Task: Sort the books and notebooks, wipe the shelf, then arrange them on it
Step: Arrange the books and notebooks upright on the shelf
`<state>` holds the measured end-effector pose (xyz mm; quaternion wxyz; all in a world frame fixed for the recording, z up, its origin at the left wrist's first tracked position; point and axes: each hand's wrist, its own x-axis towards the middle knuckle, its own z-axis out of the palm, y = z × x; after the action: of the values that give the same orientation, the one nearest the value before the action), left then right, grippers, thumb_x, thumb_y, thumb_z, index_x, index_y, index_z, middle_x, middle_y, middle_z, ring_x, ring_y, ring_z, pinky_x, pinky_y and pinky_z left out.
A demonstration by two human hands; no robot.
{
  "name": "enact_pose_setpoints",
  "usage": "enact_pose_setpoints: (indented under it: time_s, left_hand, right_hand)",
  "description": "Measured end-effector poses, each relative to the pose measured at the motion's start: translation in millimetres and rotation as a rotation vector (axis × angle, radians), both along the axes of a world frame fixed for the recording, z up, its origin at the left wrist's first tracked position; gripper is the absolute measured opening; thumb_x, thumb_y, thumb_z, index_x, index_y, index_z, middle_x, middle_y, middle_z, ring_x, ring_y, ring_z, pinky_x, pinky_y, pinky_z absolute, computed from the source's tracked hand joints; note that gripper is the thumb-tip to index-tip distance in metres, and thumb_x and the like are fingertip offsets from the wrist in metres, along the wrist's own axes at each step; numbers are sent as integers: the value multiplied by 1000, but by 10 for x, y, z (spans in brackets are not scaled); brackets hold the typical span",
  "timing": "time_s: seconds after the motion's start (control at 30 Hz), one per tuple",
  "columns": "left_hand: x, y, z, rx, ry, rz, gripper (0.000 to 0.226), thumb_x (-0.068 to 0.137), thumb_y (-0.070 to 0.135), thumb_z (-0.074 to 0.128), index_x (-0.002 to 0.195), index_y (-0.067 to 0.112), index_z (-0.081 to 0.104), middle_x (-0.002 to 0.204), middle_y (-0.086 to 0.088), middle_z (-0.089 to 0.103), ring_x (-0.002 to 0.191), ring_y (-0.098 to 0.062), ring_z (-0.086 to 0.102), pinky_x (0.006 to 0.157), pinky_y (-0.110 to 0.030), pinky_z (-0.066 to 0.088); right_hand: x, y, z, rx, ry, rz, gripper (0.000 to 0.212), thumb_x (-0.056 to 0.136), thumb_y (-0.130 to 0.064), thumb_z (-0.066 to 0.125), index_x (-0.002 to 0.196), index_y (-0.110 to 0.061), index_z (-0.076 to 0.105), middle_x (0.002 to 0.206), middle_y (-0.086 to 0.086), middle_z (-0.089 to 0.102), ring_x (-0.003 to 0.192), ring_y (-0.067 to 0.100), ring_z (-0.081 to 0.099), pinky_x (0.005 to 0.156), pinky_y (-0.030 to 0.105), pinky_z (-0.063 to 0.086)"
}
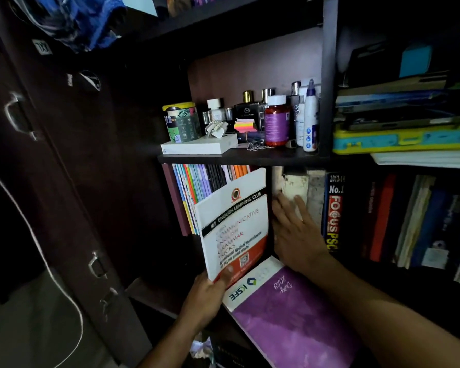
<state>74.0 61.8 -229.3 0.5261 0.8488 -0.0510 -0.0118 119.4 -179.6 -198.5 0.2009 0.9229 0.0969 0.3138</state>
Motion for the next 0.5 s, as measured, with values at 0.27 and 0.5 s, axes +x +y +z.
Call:
enact_pose_setpoints:
  time_s: [0.27, 0.5]
  left_hand:
    - [-223, -490, -128, -116, 78, 46, 23, 97, 44, 61, 118, 33, 62, 113, 13, 68, 109, -10, 64, 96, -26, 49]
    - [4, -395, -145, -109, 26, 155, 53, 89, 56, 63, 123, 16, 63, 115, -1, 69, 104, -18, 68, 95, -44, 57]
  right_hand:
    - [1, 23, -203, 215, -101, 66, 80, 83, -42, 59, 156, -16, 38, 167, 11, 22, 157, 28, 10, 119, 69, 7]
    - [51, 44, -187, 322, -139, 35, 68, 83, -35, 52, 145, -7, 52, 161, 9, 34, 155, 21, 19, 117, 69, 14]
